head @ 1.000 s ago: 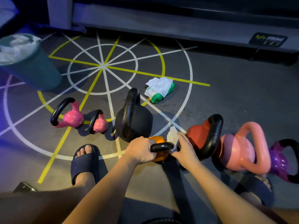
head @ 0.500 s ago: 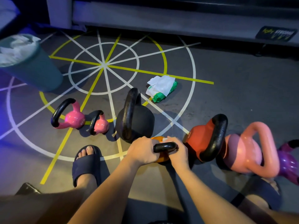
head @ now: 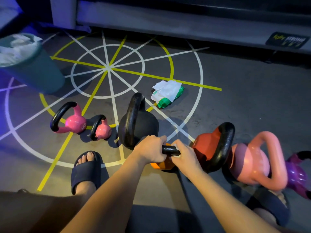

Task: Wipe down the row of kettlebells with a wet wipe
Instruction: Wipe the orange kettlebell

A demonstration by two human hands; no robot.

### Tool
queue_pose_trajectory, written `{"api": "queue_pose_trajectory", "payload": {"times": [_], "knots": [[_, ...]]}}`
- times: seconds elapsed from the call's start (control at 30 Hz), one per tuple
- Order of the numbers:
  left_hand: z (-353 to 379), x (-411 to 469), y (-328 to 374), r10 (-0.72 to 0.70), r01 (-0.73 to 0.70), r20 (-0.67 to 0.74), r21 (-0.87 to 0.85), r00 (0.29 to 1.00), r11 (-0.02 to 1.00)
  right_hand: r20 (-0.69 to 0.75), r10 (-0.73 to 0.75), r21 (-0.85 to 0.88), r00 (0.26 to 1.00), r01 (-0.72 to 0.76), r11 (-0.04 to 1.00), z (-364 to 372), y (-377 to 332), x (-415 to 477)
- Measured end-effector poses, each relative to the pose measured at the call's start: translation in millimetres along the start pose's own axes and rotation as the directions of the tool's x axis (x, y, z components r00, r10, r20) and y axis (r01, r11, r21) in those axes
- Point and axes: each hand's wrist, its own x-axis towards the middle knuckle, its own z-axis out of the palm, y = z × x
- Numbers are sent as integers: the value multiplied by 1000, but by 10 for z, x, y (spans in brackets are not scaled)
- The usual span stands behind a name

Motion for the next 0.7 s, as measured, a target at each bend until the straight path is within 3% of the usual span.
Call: {"api": "queue_pose_trajectory", "payload": {"times": [0.23,0.57,0.63,0.7], "knots": [[37,-7,258,48,-47,2,176,999,983,-156,234,406,960,-154,901,204,298,-137],[-29,-94,28,-44,44,-15,11,999,999,-140,6,335,990,42,941,102,55,-85],[-22,-92,47,-45,45,-15,10,999,999,-140,-12,250,990,47,967,105,150,-92],[-5,-90,94,-30,30,-9,29,1000,999,-105,51,283,993,-19,959,139,277,-118]]}}
